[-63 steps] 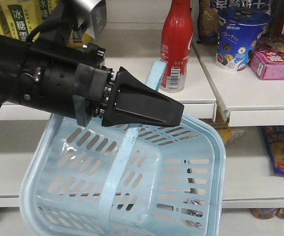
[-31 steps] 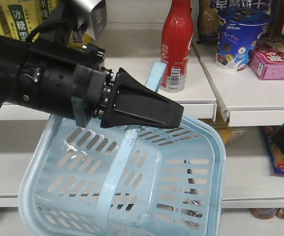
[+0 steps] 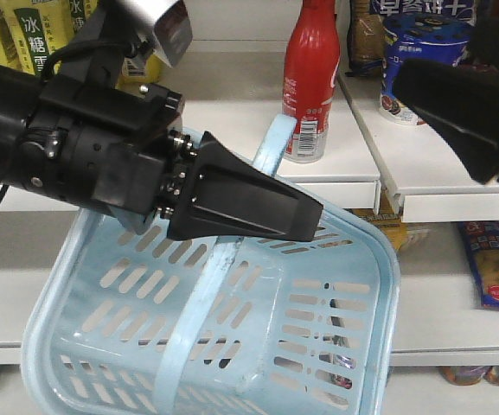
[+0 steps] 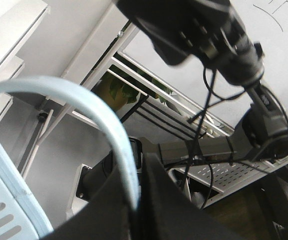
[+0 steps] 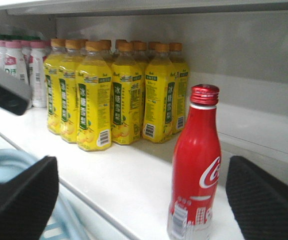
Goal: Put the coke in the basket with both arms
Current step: 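Reach the right gripper down over the red Coca-Cola bottle cap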
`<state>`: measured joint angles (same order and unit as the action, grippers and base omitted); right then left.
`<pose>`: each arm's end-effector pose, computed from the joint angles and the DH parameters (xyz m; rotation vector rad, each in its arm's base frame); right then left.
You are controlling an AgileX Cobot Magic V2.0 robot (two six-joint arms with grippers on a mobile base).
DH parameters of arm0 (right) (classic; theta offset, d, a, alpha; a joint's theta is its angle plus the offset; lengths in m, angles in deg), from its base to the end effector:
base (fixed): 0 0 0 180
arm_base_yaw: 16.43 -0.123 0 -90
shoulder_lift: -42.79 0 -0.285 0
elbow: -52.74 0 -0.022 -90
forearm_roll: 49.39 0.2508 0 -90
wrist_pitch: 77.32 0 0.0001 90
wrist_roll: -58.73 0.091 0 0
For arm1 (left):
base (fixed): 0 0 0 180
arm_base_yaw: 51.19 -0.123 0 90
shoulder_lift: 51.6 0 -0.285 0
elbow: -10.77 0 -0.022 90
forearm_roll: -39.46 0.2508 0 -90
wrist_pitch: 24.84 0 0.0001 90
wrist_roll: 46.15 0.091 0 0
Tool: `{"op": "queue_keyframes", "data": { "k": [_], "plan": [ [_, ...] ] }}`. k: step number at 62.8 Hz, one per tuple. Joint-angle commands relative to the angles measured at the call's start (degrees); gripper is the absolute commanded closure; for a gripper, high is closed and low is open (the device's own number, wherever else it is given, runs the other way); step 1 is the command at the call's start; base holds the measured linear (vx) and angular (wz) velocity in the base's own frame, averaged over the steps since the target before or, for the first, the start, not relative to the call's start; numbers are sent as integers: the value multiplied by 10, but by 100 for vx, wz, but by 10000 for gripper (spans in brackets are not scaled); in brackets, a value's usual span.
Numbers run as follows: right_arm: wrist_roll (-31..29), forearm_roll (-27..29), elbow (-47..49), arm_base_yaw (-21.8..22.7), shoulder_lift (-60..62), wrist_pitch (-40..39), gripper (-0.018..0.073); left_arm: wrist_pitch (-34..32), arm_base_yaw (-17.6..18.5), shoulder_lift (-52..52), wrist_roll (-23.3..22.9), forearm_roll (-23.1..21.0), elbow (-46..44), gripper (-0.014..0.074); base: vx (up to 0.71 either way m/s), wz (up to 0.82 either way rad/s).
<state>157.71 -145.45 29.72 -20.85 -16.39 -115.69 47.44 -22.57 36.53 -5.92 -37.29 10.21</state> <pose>0.1662 0.0691 0.4274 -0.5732 1.4487 0.5817 0.1955 -0.2028 0.4218 1.0301 1.9117 -1.6735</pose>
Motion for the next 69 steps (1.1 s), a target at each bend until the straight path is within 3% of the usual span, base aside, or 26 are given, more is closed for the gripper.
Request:
{"op": "queue_keyframes", "data": {
  "k": [1,16,32,40,50,62,69],
  "plan": [
    [-6,16,60,3,-51,-4,-74,-8,-2,-20,39,-45,-14,603,0,0],
    [-20,16,150,-9,-153,-16,-70,-8,-2,-39,51,-50,8,603,0,0],
    [-52,14,204,-95,-220,97,-57,-13,-2,-79,75,-59,94,603,0,0],
    [-52,6,219,-126,-245,198,-52,-17,-2,-95,83,-64,115,603,0,0],
    [-48,7,243,-138,-275,209,-38,-18,-2,-100,84,-60,117,603,0,0],
    [-25,11,279,-140,-310,212,15,-16,-2,-100,84,-60,117,603,0,0],
    [-17,7,278,-139,-311,212,134,-16,-2,-100,83,-60,117,603,0,0]
  ]
}}
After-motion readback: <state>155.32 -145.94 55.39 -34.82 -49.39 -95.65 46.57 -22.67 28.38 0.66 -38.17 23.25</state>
